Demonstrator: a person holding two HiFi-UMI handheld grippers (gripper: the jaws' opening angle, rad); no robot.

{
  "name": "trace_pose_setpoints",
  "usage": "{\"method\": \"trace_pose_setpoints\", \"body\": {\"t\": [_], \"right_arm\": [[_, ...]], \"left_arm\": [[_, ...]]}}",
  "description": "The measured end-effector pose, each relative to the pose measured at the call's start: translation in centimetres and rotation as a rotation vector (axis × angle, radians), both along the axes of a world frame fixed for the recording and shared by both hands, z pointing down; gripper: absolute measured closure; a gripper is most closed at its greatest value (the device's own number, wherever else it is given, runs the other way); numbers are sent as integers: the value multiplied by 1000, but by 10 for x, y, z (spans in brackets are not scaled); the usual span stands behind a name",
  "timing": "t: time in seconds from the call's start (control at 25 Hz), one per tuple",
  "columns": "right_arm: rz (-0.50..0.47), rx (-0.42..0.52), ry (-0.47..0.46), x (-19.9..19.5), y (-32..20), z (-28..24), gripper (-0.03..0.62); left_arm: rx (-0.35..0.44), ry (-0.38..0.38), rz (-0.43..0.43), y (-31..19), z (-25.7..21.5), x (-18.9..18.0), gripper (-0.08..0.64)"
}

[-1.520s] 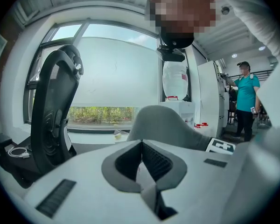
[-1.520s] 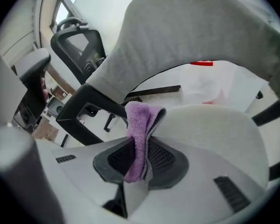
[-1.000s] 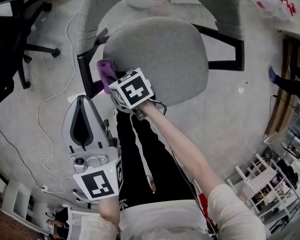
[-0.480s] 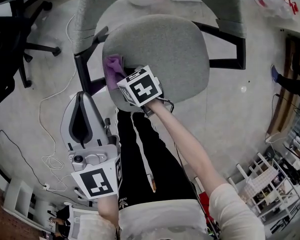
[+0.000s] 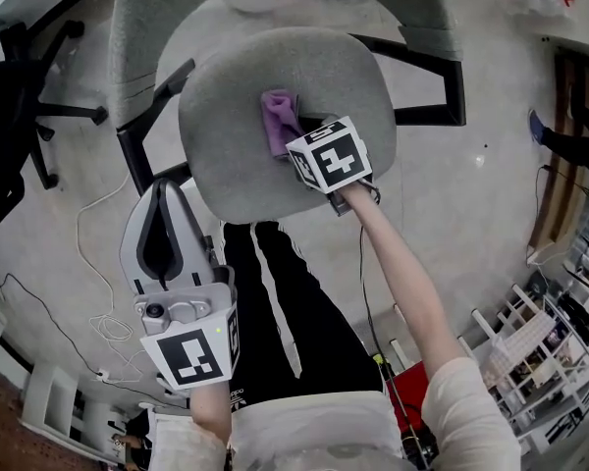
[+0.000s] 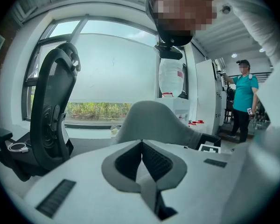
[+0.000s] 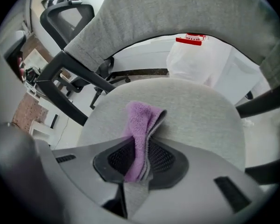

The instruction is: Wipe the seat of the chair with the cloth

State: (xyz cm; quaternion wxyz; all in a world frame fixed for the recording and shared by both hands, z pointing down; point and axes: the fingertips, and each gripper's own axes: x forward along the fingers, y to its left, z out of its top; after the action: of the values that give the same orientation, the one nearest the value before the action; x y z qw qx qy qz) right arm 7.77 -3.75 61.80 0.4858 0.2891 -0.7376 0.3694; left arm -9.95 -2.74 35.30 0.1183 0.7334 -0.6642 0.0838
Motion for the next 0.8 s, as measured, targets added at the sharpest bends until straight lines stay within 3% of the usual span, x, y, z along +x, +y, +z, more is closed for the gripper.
{"method": "trace_pose_setpoints", "body": {"t": [0.44,0.8], "right_arm": [[1,82,233,114,-33,-3,508],[50,112,383,160,-43,-9,509]], "left_arm": [[9,-19,63,-13,-8,24,546],[-2,-17,90,-8,-7,36,546]]}}
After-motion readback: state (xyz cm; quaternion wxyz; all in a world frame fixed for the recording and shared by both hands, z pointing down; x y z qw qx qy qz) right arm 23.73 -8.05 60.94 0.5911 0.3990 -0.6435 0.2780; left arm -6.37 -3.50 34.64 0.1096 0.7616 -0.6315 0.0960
